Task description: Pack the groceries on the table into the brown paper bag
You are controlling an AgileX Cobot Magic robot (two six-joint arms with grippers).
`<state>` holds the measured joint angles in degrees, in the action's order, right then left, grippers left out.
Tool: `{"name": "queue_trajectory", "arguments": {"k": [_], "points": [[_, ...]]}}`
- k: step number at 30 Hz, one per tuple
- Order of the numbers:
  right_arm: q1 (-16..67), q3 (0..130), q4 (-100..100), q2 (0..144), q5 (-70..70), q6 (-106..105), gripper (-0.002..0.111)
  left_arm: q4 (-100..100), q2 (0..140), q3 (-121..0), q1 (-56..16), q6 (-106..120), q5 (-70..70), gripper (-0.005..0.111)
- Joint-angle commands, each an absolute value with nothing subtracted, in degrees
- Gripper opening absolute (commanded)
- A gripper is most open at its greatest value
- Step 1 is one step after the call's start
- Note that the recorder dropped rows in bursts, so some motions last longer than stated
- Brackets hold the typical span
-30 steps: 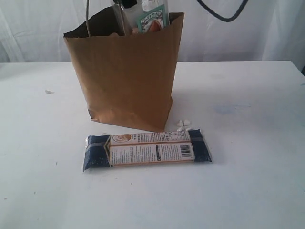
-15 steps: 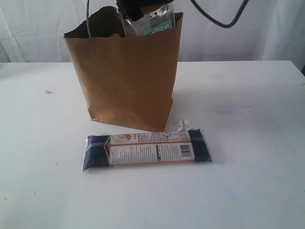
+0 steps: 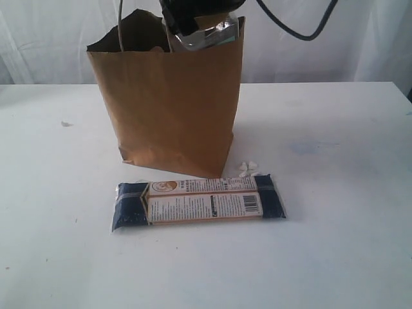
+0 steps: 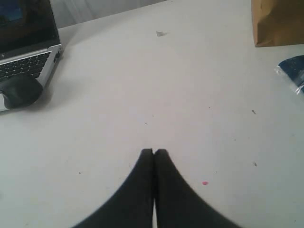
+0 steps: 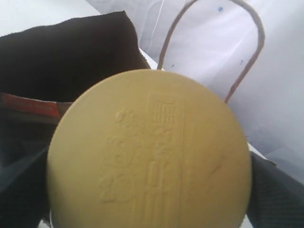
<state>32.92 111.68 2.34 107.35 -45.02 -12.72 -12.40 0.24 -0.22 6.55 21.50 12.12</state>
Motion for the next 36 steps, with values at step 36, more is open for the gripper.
{"name": "queue_trajectory", "arguments": {"k": [36], "points": [[32.51, 111.73, 5.95, 110.89, -46.16, -9.17, 0.102, -12.55, 0.0, 0.0, 6.63, 21.47, 11.99, 0.0]]}}
